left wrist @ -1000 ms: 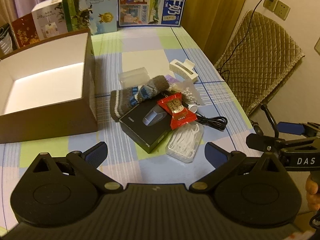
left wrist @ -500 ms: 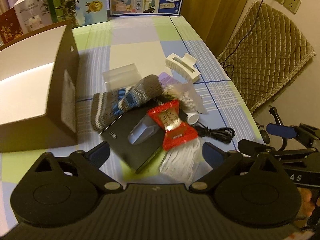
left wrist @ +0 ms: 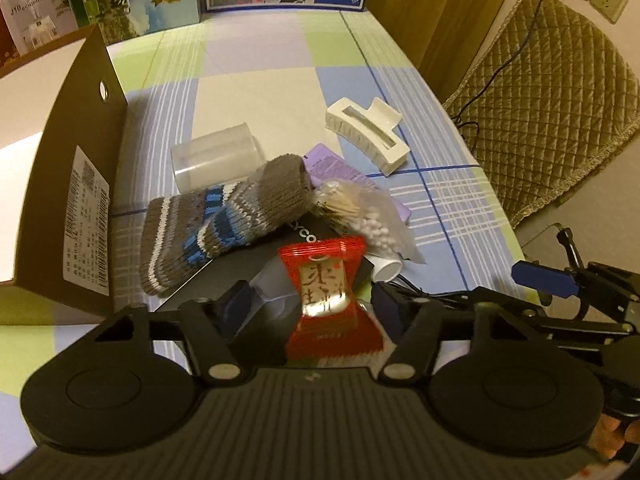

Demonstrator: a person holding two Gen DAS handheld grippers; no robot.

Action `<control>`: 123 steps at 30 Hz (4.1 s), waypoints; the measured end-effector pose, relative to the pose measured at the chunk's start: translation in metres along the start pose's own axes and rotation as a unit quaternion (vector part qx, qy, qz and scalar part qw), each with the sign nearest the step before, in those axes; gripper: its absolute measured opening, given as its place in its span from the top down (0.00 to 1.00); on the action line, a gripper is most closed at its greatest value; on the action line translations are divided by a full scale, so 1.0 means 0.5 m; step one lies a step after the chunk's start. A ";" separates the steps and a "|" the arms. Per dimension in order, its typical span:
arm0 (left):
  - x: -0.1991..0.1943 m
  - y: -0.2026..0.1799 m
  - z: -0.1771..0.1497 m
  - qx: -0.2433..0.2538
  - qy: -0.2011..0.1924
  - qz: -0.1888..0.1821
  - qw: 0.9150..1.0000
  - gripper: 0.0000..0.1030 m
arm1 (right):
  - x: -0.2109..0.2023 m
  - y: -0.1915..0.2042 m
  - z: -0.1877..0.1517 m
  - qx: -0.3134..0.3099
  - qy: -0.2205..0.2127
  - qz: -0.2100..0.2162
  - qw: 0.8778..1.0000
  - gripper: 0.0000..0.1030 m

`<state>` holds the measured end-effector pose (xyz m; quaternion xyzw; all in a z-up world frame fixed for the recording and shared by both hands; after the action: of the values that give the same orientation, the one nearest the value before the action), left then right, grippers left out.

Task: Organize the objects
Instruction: 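Grasp the red candy packet with the left tool while the right tool grasps the black cable, then carry both items into the box and open both tools to release them, then withdraw both tools from the box back toward the remaining items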

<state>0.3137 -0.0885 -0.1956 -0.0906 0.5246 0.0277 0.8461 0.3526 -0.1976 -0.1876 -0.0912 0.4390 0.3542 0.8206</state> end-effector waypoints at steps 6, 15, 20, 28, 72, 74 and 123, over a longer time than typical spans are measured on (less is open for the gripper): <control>0.005 0.019 0.003 0.007 -0.011 0.021 1.000 0.76 | 0.013 0.001 0.005 -0.010 0.004 0.015 1.000 0.51; -0.026 0.091 -0.032 -0.009 -0.010 0.042 0.999 0.78 | 0.061 0.033 -0.017 -0.085 0.029 0.046 0.995 0.52; -0.041 0.110 -0.043 -0.017 -0.011 0.049 0.999 0.78 | 0.094 0.048 -0.038 -0.150 0.039 0.051 0.987 0.64; -0.081 0.130 -0.073 -0.034 -0.017 0.051 0.998 0.78 | 0.092 0.075 -0.079 -0.217 0.052 0.059 0.973 0.90; -0.237 0.735 0.051 -0.071 -0.081 0.107 0.988 0.78 | 0.177 0.729 0.243 -0.076 -0.016 0.139 0.987 0.90; -0.217 0.748 0.049 -0.074 -0.068 0.105 0.989 0.78 | 0.201 0.731 0.234 -0.076 -0.002 0.133 0.988 0.90; -0.278 0.690 0.034 -0.040 -0.086 0.074 0.993 0.18 | 0.099 0.729 0.208 -0.055 -0.044 0.100 0.993 0.21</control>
<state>0.2175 0.2602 -0.1072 -0.0826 0.4532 0.1193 0.8795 0.1978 0.1421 -0.1055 -0.0762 0.3893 0.4616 0.7935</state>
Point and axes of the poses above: each gripper's, at about its wrist camera, not at the fingertips, and x roughly the way its jaws point, y to its left, z to its top, the point moved 10 cm from there along x, roughly the way its jaws point, and after that the axes turned 2 degrees about -x, right-handed, at the moved point
